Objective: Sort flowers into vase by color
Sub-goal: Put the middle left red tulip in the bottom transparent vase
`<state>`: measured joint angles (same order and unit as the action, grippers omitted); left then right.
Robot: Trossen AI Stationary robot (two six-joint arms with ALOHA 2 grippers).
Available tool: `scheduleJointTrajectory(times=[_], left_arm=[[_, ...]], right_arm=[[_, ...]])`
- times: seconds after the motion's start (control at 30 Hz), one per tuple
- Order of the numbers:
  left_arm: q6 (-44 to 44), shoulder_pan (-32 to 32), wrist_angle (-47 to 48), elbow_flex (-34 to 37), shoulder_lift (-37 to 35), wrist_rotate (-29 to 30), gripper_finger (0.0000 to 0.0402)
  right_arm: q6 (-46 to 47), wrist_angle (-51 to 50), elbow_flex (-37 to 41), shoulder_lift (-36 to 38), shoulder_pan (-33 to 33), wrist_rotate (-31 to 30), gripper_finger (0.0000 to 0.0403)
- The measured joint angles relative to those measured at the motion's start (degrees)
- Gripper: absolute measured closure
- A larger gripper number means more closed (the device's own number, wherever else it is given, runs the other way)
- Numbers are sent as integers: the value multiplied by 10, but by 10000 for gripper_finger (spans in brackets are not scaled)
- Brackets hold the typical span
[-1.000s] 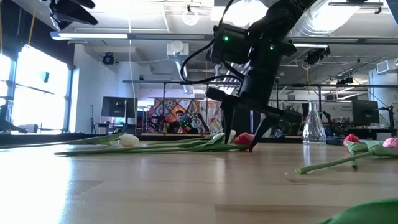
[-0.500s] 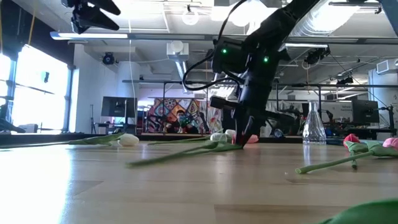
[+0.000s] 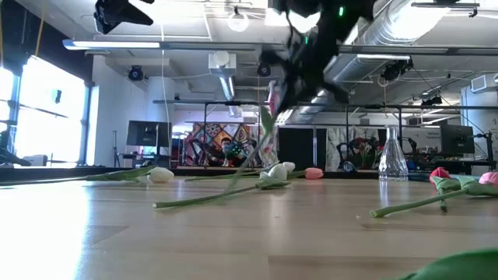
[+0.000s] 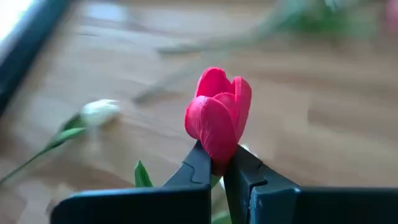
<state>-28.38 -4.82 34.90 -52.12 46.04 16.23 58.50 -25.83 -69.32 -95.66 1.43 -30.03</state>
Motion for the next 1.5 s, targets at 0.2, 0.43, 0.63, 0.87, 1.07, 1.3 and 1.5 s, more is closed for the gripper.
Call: scheduleJointTrajectory(times=[0.2, 0.43, 0.63, 0.87, 1.07, 1.3, 1.5], left_arm=[[26, 0, -122, 0, 60, -28, 217], [70, 0, -218, 0, 119, -58, 217], [64, 9, -232, 0, 117, -67, 217], [99, 10, -313, 0, 139, -165, 217], [96, 10, -367, 0, 179, -209, 217], [96, 11, -396, 0, 187, -201, 242], [104, 15, -392, 0, 177, -232, 346]], right_arm=[[-265, 168, -21, 46, -31, 23, 399], [-423, 310, -58, 66, -41, 110, 398], [-484, 308, -100, 67, -41, 156, 398], [-533, 309, -133, 67, -41, 203, 398], [-559, 312, -145, 67, -41, 231, 398], [-559, 312, -147, 67, -41, 241, 398], [-542, 311, -147, 67, -47, 245, 397]])
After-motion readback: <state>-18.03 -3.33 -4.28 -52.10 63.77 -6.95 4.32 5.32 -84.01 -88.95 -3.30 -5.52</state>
